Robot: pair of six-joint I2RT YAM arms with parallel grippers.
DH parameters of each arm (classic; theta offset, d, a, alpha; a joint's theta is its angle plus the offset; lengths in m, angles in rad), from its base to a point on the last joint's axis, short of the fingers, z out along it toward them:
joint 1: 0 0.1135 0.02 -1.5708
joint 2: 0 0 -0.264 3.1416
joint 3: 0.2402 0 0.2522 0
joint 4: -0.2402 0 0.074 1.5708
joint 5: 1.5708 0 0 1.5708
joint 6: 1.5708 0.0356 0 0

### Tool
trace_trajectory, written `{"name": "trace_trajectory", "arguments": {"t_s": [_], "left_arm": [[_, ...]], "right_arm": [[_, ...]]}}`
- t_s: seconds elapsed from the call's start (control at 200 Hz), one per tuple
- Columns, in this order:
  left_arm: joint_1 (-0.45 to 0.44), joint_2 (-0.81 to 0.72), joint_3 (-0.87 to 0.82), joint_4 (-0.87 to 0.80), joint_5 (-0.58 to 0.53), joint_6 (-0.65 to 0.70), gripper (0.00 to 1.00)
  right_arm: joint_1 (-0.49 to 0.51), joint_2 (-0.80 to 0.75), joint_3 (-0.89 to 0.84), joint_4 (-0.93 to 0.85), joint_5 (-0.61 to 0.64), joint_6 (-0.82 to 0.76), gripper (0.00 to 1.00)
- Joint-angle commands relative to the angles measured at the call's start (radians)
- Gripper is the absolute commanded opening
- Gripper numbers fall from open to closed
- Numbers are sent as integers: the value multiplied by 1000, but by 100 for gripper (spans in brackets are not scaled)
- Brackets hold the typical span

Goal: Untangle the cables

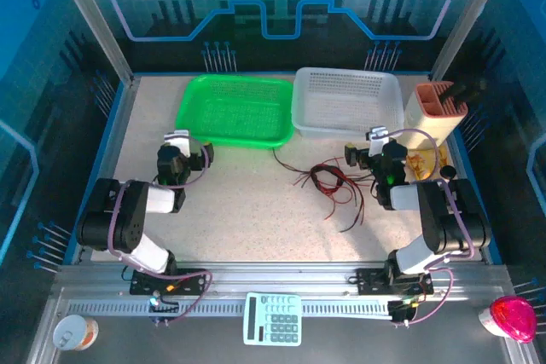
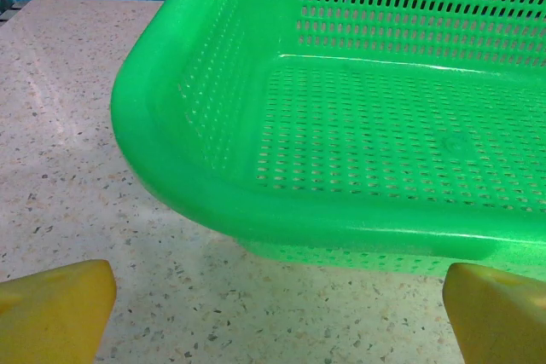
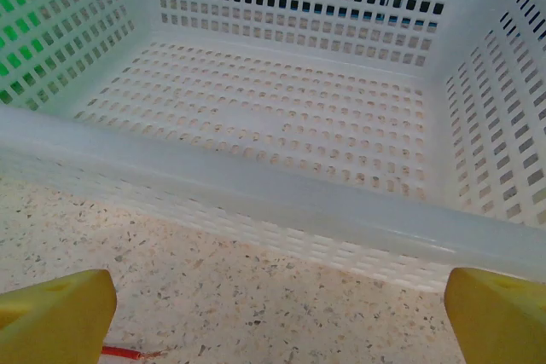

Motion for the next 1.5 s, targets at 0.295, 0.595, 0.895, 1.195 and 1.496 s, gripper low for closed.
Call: {"name": "trace_trajectory", "arguments": {"t_s": [0.295, 0.595, 0.895, 1.195, 1.496], "left_arm": [[10, -8, 7, 2, 31, -8, 99], [10, -7, 8, 1, 31, -8, 99], [10, -11, -27, 66, -2, -24, 100], [10, -189, -32, -84, -89, -50, 99], [10, -505, 198, -635, -105, -224, 99]], "right_arm": [[9, -8, -4, 15, 13, -1, 100], [4, -9, -4, 15, 2, 2, 100], [2, -9, -5, 16, 1, 2, 100], [20, -117, -2, -73, 56, -2, 100], [51, -389, 126, -445, 157, 113, 100]]}}
